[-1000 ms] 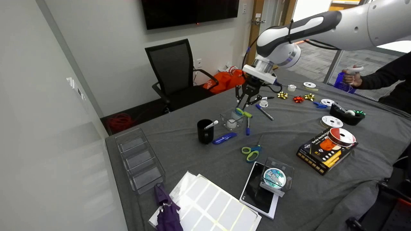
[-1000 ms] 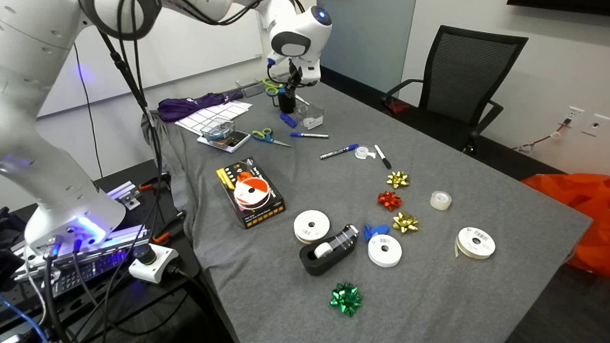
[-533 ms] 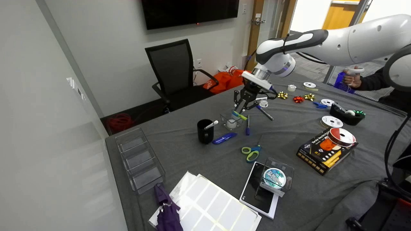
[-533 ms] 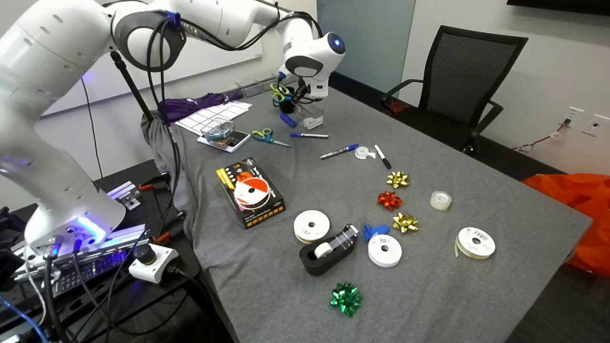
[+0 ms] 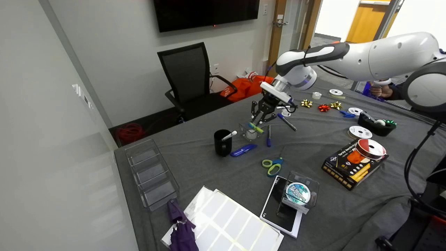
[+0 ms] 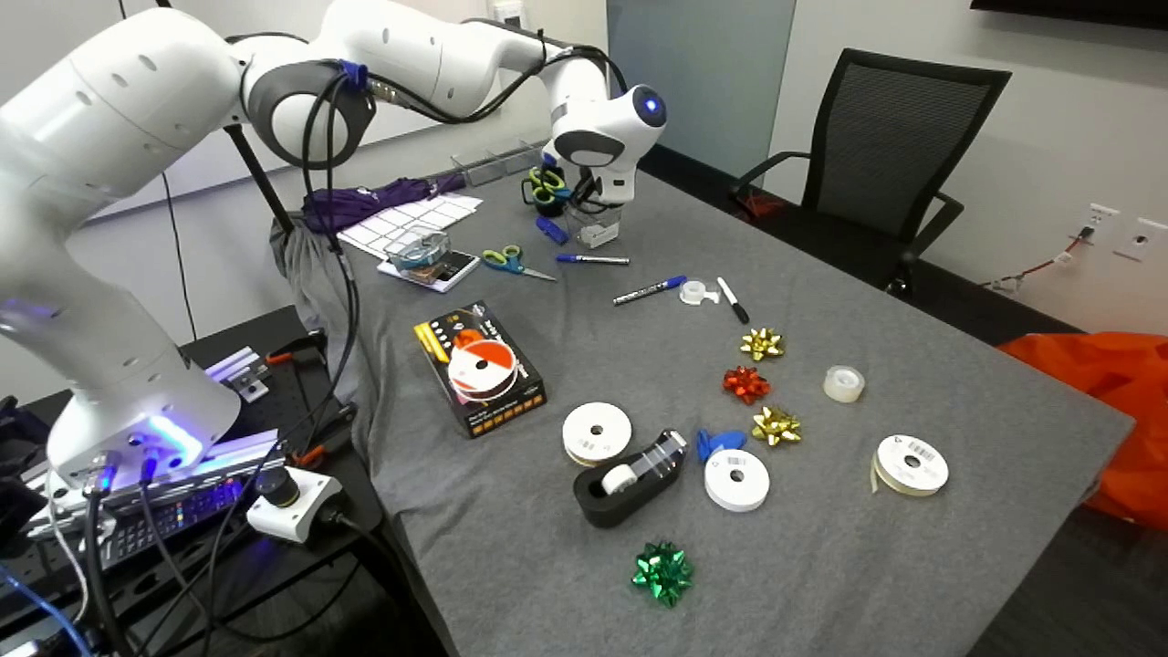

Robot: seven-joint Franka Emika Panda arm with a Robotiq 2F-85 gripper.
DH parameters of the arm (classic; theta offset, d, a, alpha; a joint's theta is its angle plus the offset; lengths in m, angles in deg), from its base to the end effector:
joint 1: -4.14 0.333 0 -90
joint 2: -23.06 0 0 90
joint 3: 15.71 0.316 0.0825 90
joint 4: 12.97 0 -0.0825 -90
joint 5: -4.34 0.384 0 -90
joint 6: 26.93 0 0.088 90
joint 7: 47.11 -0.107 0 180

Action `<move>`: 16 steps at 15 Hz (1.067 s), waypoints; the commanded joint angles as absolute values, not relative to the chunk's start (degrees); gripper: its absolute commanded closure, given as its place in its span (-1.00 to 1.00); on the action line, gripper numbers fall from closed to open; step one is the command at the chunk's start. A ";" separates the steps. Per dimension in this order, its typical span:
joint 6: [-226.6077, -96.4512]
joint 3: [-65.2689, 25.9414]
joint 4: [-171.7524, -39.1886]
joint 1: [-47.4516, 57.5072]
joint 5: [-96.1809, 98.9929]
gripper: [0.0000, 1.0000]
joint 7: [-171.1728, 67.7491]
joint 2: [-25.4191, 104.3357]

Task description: Pick up one pair of scissors, then place them in the clear object

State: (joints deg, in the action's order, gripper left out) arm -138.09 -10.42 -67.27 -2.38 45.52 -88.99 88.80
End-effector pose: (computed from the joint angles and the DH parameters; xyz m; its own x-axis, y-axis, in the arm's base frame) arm 0.7771 0.0001 0.1677 0.4341 -0.6654 -0.6074 -0.9008 -0.3102 -0.3039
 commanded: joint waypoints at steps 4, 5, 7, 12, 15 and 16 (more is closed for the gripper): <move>-147.03 -9.90 -66.03 -2.35 46.36 -0.13 -90.43 91.24; -147.10 -9.82 -66.59 -2.46 46.08 -0.30 -89.90 90.86; -146.56 -9.75 -68.13 -2.67 45.59 -0.56 -88.52 89.74; -141.33 -9.62 -67.84 -3.44 44.02 -1.00 -87.36 86.64; -139.13 -10.34 -72.34 -3.76 43.47 -1.00 -84.03 81.81; -138.53 -11.39 -74.21 -3.59 42.20 -1.00 -82.90 79.78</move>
